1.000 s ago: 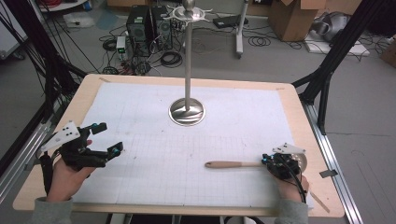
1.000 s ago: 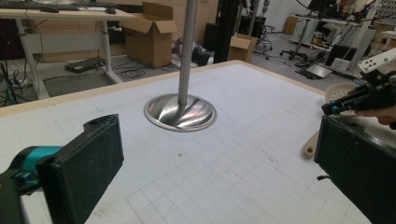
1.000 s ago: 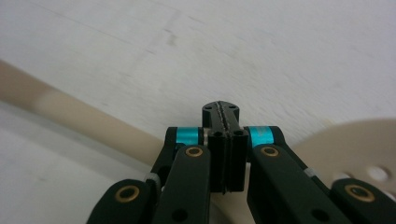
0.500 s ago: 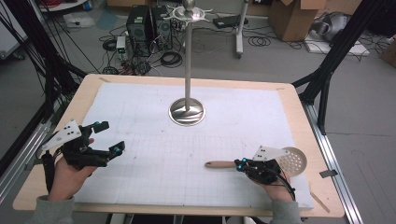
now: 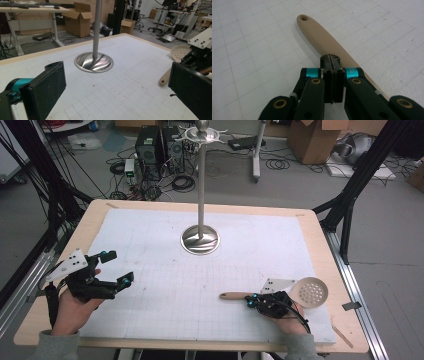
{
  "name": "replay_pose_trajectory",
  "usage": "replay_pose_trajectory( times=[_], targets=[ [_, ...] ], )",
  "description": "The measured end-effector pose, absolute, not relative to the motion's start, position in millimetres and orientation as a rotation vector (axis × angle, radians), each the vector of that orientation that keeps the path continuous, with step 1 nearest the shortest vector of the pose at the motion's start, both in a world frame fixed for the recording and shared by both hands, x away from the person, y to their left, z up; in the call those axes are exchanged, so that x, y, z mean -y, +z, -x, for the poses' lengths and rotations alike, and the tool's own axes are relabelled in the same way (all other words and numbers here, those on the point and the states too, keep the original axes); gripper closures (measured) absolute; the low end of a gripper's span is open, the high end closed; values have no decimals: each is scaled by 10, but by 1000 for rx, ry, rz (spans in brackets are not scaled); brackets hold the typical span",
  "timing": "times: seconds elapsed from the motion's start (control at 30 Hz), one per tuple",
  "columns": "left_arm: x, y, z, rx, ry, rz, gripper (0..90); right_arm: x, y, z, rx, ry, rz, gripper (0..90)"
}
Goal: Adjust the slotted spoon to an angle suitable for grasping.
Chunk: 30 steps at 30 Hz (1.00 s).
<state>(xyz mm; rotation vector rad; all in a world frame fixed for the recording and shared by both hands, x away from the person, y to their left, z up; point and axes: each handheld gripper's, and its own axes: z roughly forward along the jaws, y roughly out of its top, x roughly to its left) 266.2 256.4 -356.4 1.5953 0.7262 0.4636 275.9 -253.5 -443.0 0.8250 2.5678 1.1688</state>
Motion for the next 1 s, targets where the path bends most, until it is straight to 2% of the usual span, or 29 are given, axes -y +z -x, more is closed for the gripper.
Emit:
replay_pose_trajectory(
  times=[1.0],
  targets=[
    [-2653,-3595,-2585,-757,481,-1591,18,2244,-4479,-3106,-2348,1108,-1016,900]
  ],
)
